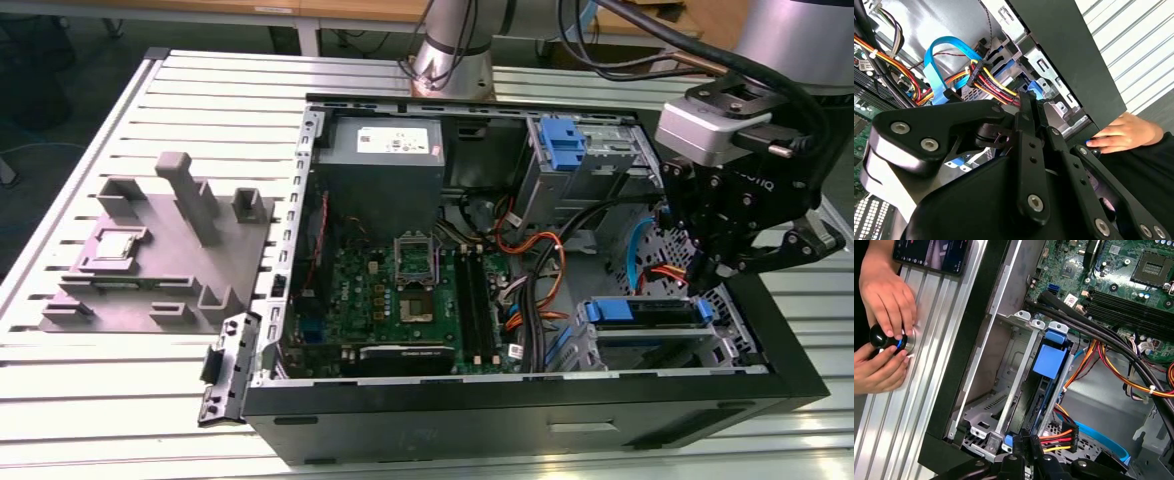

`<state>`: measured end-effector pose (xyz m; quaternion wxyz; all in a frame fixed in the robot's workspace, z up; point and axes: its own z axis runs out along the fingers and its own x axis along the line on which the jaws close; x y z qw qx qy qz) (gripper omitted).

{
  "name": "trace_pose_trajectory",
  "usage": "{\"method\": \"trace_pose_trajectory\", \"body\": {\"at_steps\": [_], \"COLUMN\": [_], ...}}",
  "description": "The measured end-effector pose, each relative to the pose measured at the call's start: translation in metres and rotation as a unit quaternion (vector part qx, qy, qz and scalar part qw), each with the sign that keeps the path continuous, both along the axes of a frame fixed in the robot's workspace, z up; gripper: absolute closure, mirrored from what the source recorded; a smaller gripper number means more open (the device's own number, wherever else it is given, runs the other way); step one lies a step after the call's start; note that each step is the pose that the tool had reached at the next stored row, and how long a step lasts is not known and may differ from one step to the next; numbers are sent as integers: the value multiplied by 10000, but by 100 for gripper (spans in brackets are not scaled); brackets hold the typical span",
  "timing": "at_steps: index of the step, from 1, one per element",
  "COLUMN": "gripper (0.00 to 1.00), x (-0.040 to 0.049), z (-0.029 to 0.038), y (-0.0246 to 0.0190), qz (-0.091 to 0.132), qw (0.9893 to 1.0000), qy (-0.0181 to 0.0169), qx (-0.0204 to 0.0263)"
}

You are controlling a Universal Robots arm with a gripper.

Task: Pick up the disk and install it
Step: 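Insert the first disk wire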

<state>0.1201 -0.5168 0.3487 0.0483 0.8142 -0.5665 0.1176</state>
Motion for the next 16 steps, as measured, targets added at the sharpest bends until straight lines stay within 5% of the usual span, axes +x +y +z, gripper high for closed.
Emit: {"method": "trace_pose_trajectory", "body": {"at_steps": [7,16], "gripper": [83,83], "x": [0,0], "z": [-3,-25], "y": [0,-1], "qz": [-391,-1015], "qw": [9992,9948], "qy": [0,2], "qx": [0,23]}}
